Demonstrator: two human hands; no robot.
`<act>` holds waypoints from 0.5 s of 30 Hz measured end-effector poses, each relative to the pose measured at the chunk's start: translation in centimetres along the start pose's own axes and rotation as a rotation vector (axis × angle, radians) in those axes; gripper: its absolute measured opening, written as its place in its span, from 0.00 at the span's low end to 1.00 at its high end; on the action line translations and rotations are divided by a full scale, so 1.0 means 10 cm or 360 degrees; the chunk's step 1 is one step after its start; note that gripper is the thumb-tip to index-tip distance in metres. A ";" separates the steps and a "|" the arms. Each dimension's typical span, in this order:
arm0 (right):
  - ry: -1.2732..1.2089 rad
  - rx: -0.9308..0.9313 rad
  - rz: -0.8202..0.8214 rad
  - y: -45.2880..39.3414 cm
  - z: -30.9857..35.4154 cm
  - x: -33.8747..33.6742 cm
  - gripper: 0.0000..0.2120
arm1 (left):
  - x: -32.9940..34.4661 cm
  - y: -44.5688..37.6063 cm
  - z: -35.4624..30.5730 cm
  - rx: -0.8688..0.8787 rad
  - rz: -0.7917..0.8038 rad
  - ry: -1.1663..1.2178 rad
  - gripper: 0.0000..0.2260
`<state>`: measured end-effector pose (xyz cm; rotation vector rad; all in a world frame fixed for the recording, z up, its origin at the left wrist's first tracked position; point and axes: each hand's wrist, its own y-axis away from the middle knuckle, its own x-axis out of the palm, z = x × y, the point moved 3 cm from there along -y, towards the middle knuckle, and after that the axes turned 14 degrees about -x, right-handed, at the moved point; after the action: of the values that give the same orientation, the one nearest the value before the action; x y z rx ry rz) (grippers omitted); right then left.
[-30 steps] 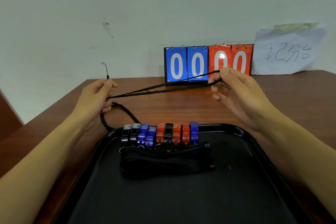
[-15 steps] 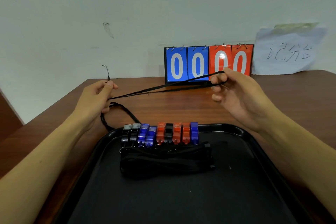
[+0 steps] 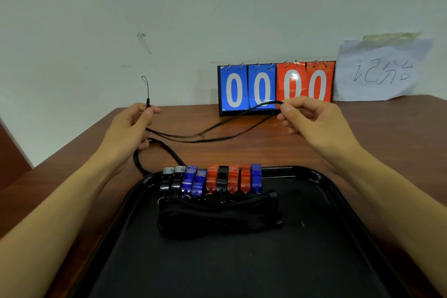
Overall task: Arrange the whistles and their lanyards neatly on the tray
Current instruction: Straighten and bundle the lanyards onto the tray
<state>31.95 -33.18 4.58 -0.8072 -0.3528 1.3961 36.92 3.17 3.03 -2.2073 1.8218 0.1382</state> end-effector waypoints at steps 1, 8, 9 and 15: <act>0.0022 -0.0031 0.0016 0.00 0.01 0.00 0.09 | 0.04 0.04 -0.07 0.0020 0.0067 0.0045 0.10; 0.0148 -0.0142 0.0131 0.01 0.16 0.04 0.09 | 0.43 0.42 -0.80 0.0261 0.0406 -0.0232 0.10; 0.0165 -0.0150 0.0156 0.00 0.21 0.04 0.09 | 0.50 0.50 -0.91 0.0301 0.0439 -0.0304 0.10; 0.0166 -0.0367 0.0296 -0.03 0.76 0.05 0.10 | 0.80 0.89 -1.37 0.0548 0.0620 -0.0612 0.08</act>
<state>27.27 -30.47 9.88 -1.1213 -0.3693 1.4962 28.45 -9.63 12.82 -1.4647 1.8610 0.2806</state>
